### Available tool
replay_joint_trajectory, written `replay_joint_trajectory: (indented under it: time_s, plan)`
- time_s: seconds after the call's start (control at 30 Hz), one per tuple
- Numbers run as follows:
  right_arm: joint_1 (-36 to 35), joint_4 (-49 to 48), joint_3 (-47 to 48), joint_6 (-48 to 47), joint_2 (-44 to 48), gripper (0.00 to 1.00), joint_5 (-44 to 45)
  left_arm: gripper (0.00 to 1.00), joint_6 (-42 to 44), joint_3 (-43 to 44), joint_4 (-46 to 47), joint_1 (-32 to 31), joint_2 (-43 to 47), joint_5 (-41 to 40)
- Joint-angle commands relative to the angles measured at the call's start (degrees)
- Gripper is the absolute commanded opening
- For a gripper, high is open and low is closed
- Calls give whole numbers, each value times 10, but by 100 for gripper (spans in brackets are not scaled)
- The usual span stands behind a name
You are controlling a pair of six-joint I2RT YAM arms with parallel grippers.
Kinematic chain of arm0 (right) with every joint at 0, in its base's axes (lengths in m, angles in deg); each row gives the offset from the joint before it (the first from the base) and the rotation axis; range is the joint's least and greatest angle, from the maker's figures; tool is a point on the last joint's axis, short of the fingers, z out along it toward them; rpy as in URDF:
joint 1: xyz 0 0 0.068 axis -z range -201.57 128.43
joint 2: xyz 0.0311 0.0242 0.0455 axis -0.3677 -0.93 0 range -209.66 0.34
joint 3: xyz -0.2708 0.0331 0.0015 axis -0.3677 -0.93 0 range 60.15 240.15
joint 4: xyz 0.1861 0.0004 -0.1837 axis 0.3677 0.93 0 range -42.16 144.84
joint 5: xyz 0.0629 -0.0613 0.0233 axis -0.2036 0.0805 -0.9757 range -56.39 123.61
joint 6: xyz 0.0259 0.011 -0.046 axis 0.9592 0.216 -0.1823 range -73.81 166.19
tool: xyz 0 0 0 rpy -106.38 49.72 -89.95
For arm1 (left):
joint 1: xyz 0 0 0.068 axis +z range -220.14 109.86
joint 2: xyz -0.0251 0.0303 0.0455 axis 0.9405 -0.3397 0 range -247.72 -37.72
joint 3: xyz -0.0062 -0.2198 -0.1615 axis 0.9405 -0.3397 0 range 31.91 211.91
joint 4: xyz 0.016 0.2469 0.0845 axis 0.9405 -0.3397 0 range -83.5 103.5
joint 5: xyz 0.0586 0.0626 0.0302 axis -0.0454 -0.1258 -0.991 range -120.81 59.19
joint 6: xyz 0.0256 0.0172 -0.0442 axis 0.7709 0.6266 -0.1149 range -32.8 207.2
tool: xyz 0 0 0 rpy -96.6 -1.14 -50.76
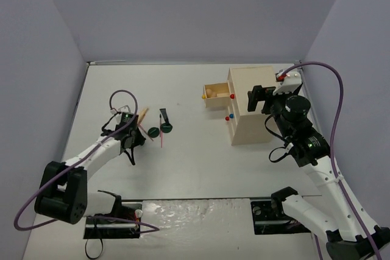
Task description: Organize the makeup
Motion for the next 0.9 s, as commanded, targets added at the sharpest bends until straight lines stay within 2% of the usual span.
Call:
replay_joint_trajectory:
  time_s: [0.0, 0.13, 0.23, 0.4, 0.6, 0.7, 0.87]
  plan:
    - [-3, -50, 2, 3, 2, 100, -1, 0, 37, 70, 9, -15, 69, 31]
    - [-3, -50, 3, 3, 3, 100, -2, 0, 97, 179, 35, -84, 30, 68]
    - [-3, -50, 3, 2, 3, 100, 0, 0, 151, 282, 68, -126, -25, 111]
    - [-4, -49, 3, 1, 6, 100, 3, 0, 249, 414, 105, -190, -137, 133]
    - [-4, -50, 2, -2, 9, 100, 9, 0, 295, 561, 136, -223, -265, 187]
    - [-4, -50, 0, -3, 9, 100, 12, 0, 320, 605, 141, -238, -313, 196]
    - [-4, -50, -1, -3, 6, 100, 11, 6, 338, 679, 96, -246, -371, 185]
